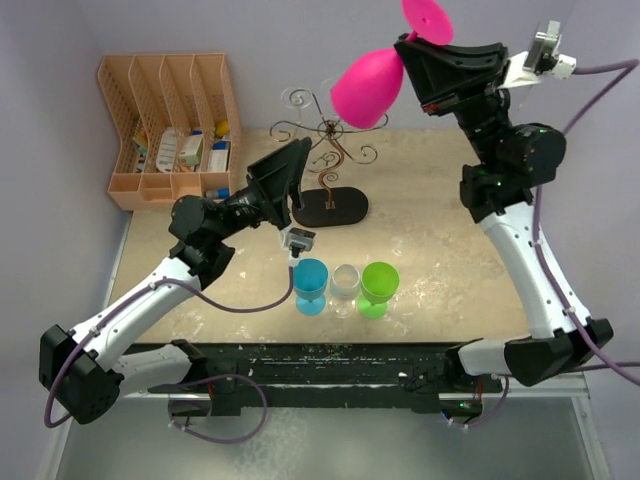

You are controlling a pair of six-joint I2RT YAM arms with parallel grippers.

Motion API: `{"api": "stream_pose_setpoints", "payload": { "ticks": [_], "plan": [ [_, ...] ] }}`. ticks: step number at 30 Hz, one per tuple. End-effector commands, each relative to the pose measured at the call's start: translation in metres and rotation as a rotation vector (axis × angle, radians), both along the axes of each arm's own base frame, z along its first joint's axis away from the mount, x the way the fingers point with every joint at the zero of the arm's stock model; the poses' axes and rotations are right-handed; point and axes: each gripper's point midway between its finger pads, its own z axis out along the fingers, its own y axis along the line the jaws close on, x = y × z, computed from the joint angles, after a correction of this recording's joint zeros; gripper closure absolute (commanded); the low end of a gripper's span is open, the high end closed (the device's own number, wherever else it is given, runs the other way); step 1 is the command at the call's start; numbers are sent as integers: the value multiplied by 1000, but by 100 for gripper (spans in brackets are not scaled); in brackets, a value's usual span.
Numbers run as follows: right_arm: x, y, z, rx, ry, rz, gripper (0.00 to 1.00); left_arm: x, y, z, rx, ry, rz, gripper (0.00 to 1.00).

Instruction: Place the wine glass upside down on the wine glass rack

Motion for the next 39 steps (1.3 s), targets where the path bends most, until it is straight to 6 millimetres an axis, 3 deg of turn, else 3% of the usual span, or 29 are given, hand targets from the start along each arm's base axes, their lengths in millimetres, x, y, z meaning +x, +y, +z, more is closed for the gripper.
{"api": "stream_pose_setpoints", "payload": {
  "ticks": [1, 5, 8, 10, 14, 18, 22, 25, 28, 34, 36, 39],
  "plan": [
    [44, -21, -25, -220, 55, -300, 100, 45, 36, -1, -117, 86, 307, 0],
    [85, -64, -50, -271, 100, -546, 100, 81, 79, 5, -255, 420, 466, 0],
    [120, -95, -73, -317, 162, -630, 100, 84, 106, 9, -376, 763, 482, 0],
    [146, -116, -89, -350, 198, -676, 100, 81, 118, 4, -416, 942, 507, 0],
    [180, -131, -123, -376, 185, -704, 100, 55, 129, -17, -393, 1221, 513, 0],
    [223, -140, -172, -492, 337, -735, 100, 36, 151, -36, -461, 1343, 528, 0],
    [260, -158, -211, -515, 527, -792, 100, 22, 176, -59, -387, 1462, 670, 0],
    [275, -164, -226, -521, 574, -826, 100, 11, 199, -41, -468, 1449, 698, 0],
    [284, -163, -239, -529, 664, -797, 100, 1, 210, -34, -508, 1458, 697, 0],
    [284, -153, -261, -477, 737, -690, 100, 4, 217, -58, -483, 1505, 773, 0],
    [277, -145, -254, -424, 694, -595, 100, 3, 214, -62, -461, 1516, 762, 0],
    [274, -136, -262, -387, 717, -487, 100, 5, 212, -66, -455, 1525, 761, 0]
  ]
}}
